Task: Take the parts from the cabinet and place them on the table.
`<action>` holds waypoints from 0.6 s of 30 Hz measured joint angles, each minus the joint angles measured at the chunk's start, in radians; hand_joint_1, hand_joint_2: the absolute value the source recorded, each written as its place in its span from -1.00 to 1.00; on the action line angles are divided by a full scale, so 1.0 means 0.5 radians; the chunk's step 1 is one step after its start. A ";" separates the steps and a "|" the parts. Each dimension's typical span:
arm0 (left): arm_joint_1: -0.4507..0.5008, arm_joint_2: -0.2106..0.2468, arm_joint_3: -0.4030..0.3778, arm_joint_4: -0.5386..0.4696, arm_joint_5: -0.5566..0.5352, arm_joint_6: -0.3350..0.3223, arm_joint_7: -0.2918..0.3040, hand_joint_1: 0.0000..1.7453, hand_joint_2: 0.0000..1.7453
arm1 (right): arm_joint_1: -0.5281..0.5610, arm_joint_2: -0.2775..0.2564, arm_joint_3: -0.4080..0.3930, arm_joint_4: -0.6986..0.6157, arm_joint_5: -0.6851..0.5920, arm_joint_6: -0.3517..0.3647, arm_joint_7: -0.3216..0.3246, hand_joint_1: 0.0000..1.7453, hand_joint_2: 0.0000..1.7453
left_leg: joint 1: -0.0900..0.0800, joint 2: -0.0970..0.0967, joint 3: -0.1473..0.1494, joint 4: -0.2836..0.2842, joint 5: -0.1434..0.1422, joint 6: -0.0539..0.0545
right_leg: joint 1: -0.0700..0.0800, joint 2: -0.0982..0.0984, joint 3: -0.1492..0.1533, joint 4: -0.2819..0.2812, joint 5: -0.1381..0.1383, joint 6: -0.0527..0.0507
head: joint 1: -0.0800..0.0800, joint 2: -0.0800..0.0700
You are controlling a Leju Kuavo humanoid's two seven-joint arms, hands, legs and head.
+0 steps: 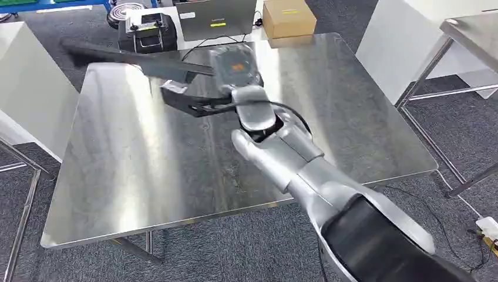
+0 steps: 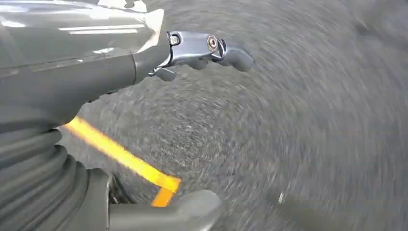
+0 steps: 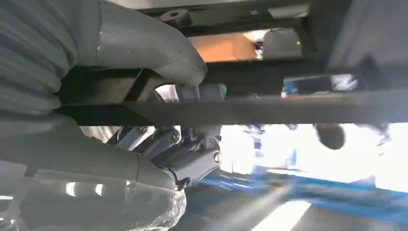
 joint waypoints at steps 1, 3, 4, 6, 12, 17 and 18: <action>0.006 -0.005 0.041 0.002 0.010 0.008 -0.005 -1.00 1.00 | 0.056 -0.027 -0.066 0.039 -0.006 -0.106 -0.012 1.00 1.00 | 0.000 -0.007 -0.002 0.000 0.000 0.000 | 0.000 -0.008 0.001 0.000 0.000 -0.001 | 0.001 0.000; 0.024 -0.008 0.086 0.003 0.012 0.011 -0.009 -1.00 1.00 | 0.134 -0.092 -0.223 0.093 0.014 -0.203 -0.032 1.00 1.00 | -0.002 -0.007 -0.007 0.000 0.001 0.001 | 0.000 -0.007 -0.002 0.001 0.001 -0.001 | 0.003 0.000; 0.026 -0.008 0.101 0.005 0.011 0.013 -0.009 -1.00 1.00 | 0.160 -0.104 -0.290 0.102 0.031 -0.215 -0.035 1.00 1.00 | -0.005 -0.001 -0.009 0.000 0.001 0.001 | 0.000 -0.005 -0.002 0.001 0.004 0.002 | 0.003 0.000; 0.014 -0.009 0.132 0.005 0.010 0.014 -0.009 -1.00 1.00 | 0.193 -0.122 -0.408 0.118 0.068 -0.215 -0.039 1.00 1.00 | -0.006 0.011 -0.008 0.000 0.001 0.001 | -0.001 0.006 -0.004 0.001 0.006 0.005 | 0.000 0.000; 0.011 -0.013 0.161 0.005 0.008 0.014 -0.009 -1.00 1.00 | 0.256 -0.159 -0.622 0.122 0.117 -0.213 -0.069 1.00 1.00 | -0.006 0.009 -0.008 0.000 0.001 0.002 | -0.002 0.006 -0.006 0.000 0.005 0.005 | 0.002 0.000; 0.010 -0.014 0.178 0.005 0.003 0.013 -0.009 -1.00 1.00 | 0.267 -0.169 -0.689 0.122 0.169 -0.211 -0.072 1.00 1.00 | -0.005 0.011 -0.008 0.000 0.000 0.001 | -0.002 0.007 -0.007 0.000 0.005 0.005 | 0.002 0.000; 0.010 -0.014 0.179 0.005 0.000 0.012 -0.010 -1.00 1.00 | 0.271 -0.170 -0.702 0.122 0.177 -0.210 -0.073 1.00 1.00 | -0.005 0.011 -0.008 0.000 0.000 0.001 | -0.001 0.006 -0.007 0.000 0.005 0.004 | 0.002 0.000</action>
